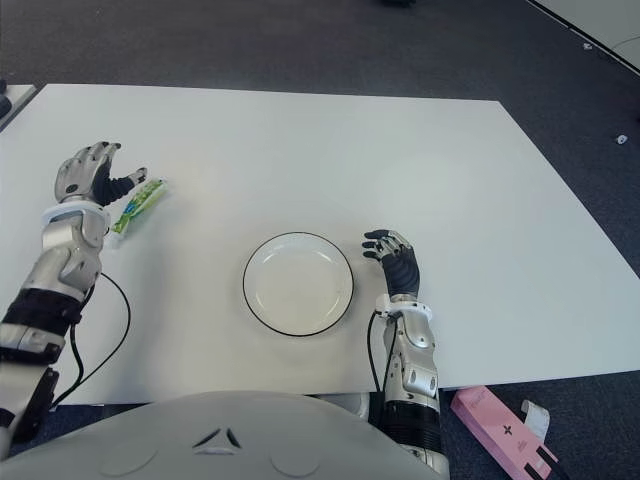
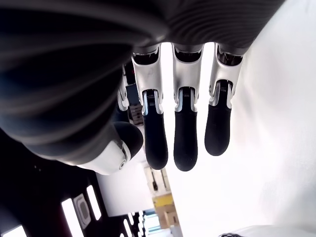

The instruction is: Put the toothpaste on the table into the plate.

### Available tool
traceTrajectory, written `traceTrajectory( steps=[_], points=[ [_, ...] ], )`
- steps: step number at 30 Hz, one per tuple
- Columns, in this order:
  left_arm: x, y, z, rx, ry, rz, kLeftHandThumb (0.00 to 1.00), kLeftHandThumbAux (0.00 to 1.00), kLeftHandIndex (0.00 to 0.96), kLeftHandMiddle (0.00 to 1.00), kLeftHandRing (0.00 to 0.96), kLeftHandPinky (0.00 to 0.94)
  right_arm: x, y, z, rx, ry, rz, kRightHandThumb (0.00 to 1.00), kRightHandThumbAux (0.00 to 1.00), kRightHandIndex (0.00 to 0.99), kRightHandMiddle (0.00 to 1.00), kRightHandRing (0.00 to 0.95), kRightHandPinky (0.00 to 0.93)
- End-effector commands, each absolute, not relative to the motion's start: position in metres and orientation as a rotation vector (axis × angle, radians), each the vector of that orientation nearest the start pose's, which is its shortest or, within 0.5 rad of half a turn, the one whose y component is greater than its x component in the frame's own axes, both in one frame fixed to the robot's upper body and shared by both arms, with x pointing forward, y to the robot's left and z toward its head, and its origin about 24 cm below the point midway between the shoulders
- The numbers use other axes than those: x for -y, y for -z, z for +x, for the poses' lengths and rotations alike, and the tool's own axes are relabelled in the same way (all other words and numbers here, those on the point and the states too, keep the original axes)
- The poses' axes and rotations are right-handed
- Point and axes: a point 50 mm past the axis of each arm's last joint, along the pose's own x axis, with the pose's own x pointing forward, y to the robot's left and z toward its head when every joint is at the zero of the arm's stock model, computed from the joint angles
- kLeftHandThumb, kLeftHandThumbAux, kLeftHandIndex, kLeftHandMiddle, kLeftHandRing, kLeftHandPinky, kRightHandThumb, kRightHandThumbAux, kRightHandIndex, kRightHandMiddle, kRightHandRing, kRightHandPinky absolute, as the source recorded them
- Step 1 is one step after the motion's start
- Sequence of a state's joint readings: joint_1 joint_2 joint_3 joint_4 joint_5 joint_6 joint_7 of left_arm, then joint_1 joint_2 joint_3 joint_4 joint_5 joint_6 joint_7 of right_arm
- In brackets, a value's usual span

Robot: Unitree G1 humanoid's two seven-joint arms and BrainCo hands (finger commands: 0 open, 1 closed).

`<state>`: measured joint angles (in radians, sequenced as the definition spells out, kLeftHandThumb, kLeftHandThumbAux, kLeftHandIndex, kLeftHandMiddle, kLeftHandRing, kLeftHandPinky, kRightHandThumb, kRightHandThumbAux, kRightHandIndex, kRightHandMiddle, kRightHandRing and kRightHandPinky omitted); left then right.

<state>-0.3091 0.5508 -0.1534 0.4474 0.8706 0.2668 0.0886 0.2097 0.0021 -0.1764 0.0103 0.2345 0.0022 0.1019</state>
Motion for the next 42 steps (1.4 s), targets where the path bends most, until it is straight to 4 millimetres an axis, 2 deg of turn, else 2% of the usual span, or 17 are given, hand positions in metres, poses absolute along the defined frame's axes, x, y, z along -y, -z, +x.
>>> traceTrajectory(
  steps=[1,10,20,27,33,42],
  points=[
    [-0.280,-0.043,0.311,-0.365,-0.093,1.531,0.382,0.176,0.000,0.000,0.000,0.000,0.200,0.004,0.201,-0.169,0.162,0.224,0.712,0.732,0.422,0.446,0.466,0.475],
    [-0.280,-0.037,0.318,-0.401,0.007,1.571,0.395,0.183,0.000,0.000,0.000,0.000,0.201,0.004,0.201,-0.169,0.159,0.206,0.712,0.732,0.422,0.445,0.467,0.474],
    [-0.276,-0.016,0.323,-0.520,0.203,1.617,0.377,0.196,0.000,0.000,0.000,0.000,0.200,0.003,0.199,-0.170,0.158,0.206,0.712,0.731,0.423,0.447,0.468,0.476],
    [-0.274,-0.011,0.324,-0.564,0.316,1.639,0.363,0.196,0.000,0.000,0.000,0.003,0.201,0.003,0.198,-0.167,0.157,0.213,0.712,0.731,0.423,0.449,0.469,0.477],
    [-0.265,-0.001,0.320,-0.630,0.475,1.658,0.347,0.200,0.000,0.000,0.000,0.000,0.201,0.002,0.197,-0.167,0.163,0.216,0.711,0.732,0.422,0.449,0.468,0.474],
    [-0.255,0.017,0.308,-0.683,0.598,1.661,0.330,0.216,0.000,0.000,0.000,0.013,0.201,0.002,0.195,-0.179,0.172,0.222,0.712,0.731,0.423,0.448,0.465,0.471]
  ],
)
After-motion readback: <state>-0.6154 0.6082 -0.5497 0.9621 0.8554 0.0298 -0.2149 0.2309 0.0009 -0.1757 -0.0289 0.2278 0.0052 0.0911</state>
